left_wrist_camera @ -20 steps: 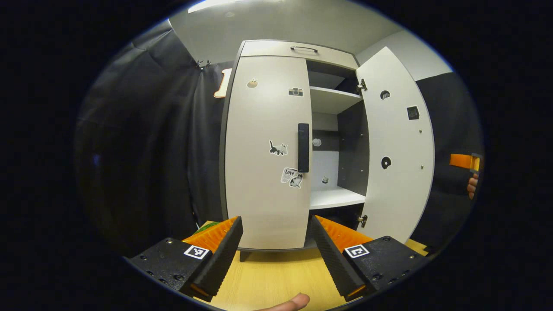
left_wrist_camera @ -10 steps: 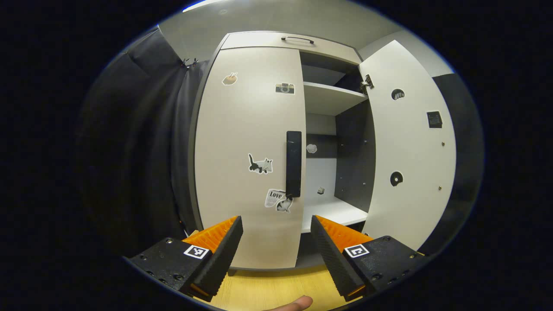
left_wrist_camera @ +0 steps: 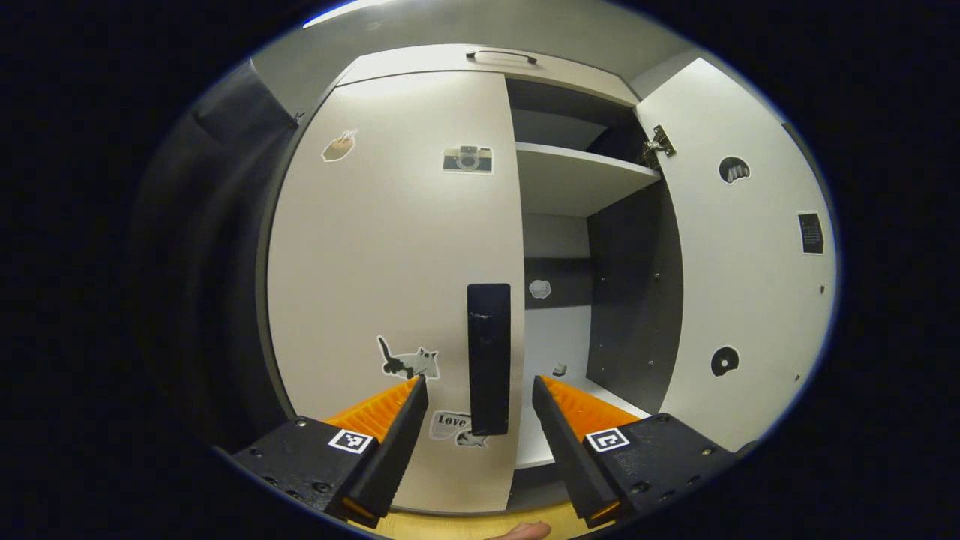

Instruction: Open the right door of the double-door shoe cabinet with the right hand, and open the left door with the left hand.

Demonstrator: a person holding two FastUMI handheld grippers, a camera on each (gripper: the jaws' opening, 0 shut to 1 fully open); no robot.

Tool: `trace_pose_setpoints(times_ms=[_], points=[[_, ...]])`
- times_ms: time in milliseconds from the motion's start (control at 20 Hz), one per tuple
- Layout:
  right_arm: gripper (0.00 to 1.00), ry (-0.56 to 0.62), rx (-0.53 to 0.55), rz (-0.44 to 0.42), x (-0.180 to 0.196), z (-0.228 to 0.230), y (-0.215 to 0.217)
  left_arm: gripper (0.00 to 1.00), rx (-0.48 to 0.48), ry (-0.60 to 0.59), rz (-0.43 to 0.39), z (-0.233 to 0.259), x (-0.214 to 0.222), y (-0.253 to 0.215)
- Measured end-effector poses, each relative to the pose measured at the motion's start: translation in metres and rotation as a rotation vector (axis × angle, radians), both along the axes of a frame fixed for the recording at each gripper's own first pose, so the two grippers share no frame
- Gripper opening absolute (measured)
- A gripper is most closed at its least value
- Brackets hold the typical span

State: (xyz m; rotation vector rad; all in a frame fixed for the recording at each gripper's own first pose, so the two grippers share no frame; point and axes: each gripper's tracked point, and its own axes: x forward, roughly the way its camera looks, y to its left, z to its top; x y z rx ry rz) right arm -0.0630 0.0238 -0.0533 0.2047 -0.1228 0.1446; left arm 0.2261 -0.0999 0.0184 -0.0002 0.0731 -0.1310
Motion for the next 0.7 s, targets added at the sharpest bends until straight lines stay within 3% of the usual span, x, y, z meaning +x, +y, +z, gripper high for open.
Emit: trace_pose_setpoints(times_ms=[200,300,450,550,600,700], points=[[0.99,-0.003,-0.025,-0.056,-0.002,-0.007,-0.001,0.84,0.051,-0.024,0.027,0.01,0.017,0.002],[0.99,0.006,-0.042,-0.031,0.001,-0.013,0.011,0.76,0.046,0.024,0.018,0.003,0.024,-0.003],[0.99,0.015,-0.055,-0.002,-0.001,-0.016,0.022,0.46,0.029,0.106,-0.005,-0.015,0.033,-0.006],[0.94,0.007,-0.078,0.0,-0.006,-0.018,0.027,0.37,0.019,0.083,-0.01,-0.009,0.032,-0.008],[0.99,0.006,-0.09,-0.004,-0.008,-0.018,0.028,0.34,0.015,0.09,-0.005,-0.011,0.032,-0.008],[0.99,0.008,-0.107,-0.021,-0.009,-0.018,0.031,0.31,0.023,0.108,-0.012,-0.013,0.031,-0.007]])
